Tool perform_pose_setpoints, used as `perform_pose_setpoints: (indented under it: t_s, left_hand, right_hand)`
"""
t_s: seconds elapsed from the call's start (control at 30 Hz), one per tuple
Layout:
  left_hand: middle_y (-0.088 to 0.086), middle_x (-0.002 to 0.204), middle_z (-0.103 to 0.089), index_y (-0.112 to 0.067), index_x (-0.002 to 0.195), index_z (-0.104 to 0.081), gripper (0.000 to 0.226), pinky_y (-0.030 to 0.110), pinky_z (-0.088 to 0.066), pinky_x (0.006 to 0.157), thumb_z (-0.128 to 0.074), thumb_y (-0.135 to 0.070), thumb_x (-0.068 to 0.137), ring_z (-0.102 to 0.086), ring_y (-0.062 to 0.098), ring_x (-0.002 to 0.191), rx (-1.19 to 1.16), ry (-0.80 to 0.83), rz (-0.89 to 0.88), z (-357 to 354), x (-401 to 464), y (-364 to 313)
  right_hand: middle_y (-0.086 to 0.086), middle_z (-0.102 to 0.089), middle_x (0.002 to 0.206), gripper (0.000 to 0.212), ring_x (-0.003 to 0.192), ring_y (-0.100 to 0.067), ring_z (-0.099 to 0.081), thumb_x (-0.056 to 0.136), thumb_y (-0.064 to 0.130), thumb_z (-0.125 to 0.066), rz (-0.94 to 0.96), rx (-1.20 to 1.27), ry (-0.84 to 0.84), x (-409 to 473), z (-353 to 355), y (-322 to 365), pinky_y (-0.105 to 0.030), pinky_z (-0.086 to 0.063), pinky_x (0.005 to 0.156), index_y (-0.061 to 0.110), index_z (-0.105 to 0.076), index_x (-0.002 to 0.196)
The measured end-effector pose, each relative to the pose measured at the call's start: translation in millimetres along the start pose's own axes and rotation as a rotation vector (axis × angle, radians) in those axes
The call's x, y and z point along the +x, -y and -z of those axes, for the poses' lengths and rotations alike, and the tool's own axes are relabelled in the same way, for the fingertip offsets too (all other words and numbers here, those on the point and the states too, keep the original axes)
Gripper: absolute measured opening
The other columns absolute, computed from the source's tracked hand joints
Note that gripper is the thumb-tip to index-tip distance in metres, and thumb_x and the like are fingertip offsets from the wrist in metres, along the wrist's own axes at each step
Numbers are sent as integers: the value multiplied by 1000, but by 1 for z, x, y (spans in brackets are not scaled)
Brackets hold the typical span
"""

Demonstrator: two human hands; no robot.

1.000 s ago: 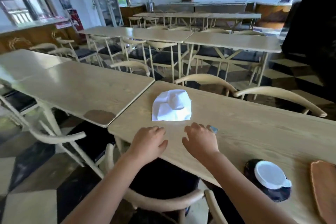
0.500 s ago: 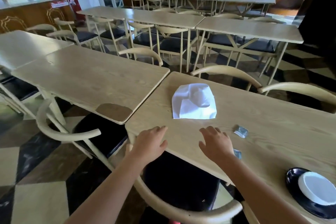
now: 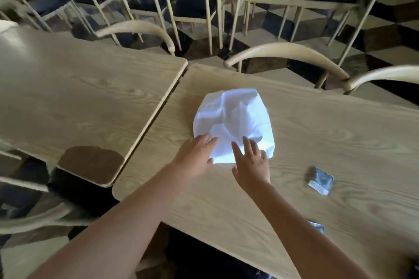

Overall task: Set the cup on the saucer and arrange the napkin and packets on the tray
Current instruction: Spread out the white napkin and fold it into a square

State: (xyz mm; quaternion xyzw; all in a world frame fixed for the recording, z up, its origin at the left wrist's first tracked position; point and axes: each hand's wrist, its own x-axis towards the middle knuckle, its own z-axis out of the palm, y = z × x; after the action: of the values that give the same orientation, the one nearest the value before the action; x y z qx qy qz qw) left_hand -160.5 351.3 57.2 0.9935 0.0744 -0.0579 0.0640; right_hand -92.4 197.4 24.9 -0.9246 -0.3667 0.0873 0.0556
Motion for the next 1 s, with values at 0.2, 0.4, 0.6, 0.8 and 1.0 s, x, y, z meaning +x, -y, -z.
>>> perform_pose_setpoints:
  t_s: [0.2, 0.4, 0.6, 0.8, 1.0]
  left_hand:
    - [4, 158, 7, -30, 146, 1, 93, 49, -16, 111, -58, -3, 80, 4, 21, 145, 167, 99, -106, -35, 69, 3]
    - [10, 124, -55, -10, 107, -63, 28, 46, -13, 112, -54, -5, 81, -40, 21, 130, 168, 43, -225, -45, 77, 8]
    - [5, 86, -71, -6, 90, -61, 6, 35, -49, 74, -57, -8, 85, -66, 24, 85, -449, -54, -3, -28, 58, 1]
    - [-13, 69, -61, -17, 79, -57, 10, 21, -44, 65, -60, -8, 84, -57, 3, 67, -741, -181, 23, 15, 34, -17]
    - [-15, 58, -63, -35, 67, -61, 17, 11, -41, 56, -64, -19, 73, -54, -3, 56, -948, -107, -65, 82, 8, -34]
  right_hand:
    - [-17, -23, 151, 64, 141, -28, -17, 85, 31, -58, -74, 53, 12, 22, -25, -19, -49, -22, 109, 18, -30, 141]
    - [-9, -71, 87, 11, 84, -30, -65, 65, 4, -74, -101, 253, -250, 15, -23, -32, -43, -52, 76, 11, -69, 73]
    - [-7, -69, 91, 14, 90, -29, -59, 87, 14, -54, -224, 533, -230, 12, 0, -43, -35, -47, 71, 9, -67, 87]
    - [1, -64, 116, 25, 105, -19, -58, 88, 21, -54, -297, 803, -283, -11, 50, -27, -26, -43, 84, 19, -61, 112]
    - [3, -54, 126, 71, 109, -19, -55, 72, 31, -69, -89, 444, -299, -41, 115, 20, -30, -44, 81, 30, -36, 136]
